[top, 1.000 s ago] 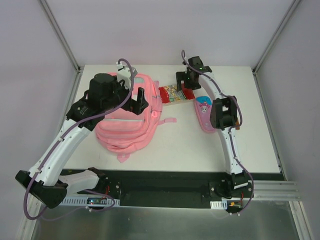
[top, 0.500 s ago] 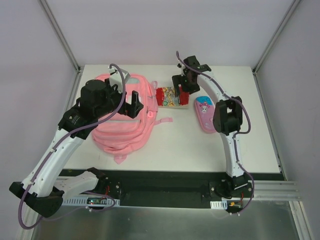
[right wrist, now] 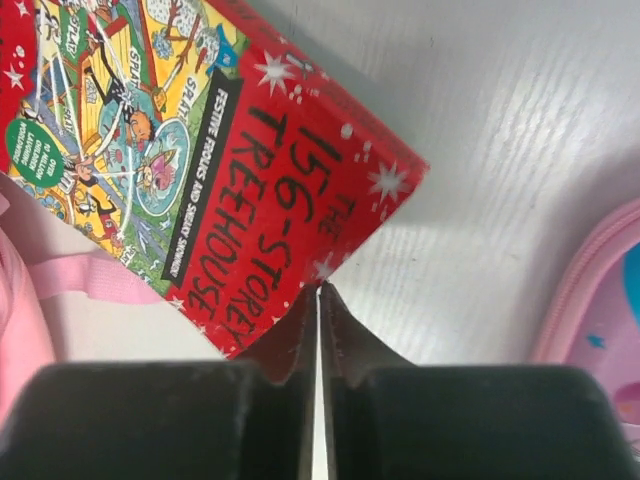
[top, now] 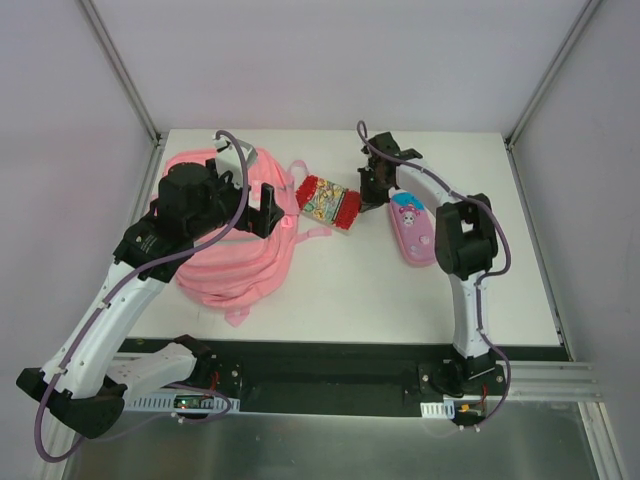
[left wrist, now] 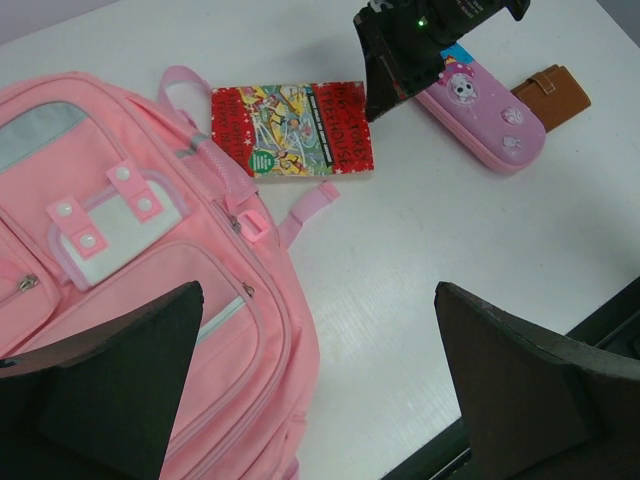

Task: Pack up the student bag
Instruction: Pick up the book from the center of the board.

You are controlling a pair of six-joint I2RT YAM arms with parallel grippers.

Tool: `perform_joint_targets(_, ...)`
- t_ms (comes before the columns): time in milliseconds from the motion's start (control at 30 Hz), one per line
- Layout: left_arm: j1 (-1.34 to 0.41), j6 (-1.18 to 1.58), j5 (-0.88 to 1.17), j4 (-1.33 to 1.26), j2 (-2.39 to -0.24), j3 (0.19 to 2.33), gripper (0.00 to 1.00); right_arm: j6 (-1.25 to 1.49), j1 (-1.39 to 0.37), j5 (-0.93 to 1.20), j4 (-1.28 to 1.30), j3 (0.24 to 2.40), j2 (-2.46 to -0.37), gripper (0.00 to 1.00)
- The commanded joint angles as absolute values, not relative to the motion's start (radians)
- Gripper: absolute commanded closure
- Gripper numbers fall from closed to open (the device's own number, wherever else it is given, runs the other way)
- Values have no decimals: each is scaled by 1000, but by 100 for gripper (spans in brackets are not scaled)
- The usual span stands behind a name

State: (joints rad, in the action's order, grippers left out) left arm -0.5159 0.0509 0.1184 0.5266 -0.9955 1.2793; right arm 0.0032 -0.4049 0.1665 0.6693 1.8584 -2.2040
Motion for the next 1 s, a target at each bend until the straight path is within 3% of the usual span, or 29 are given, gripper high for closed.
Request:
perform_joint_targets(0,-514,44,120,495,-979,1269,1,155,-428,241,506,1801,-2091,99)
perform_joint_targets(233,-512,43,109,494,-969,1252,1,225,-451,215,395,1559,-1921,99)
perform_joint_targets(267,-512,44,110,494,-969,1252,1,227,-453,200,338,1513,-1899,74)
perform_joint_targets(300,-514,43,115,494,-973,1252,1,226,-453,187,321,1508,-1885,65)
perform_joint_targets(367,-514,43,118,495,-980,1256,1,178,-449,183,336,1540,-1890,71)
perform_joint_targets(433,-512,49,126,494,-983,1258,1,146,-451,184,385,1669,-1960,51)
perform_joint_targets(467,-514,51,129,494,-985,1258,1,118,-451,184,434,1725,-1995,31)
perform_joint_targets(733,-512,54,124,495,-968,1253,1,22,-430,285,621,2259,-2402,11)
perform_joint_targets(967,-514,58,120,495,-960,1249,1,8,-407,302,578,2307,-2468,0)
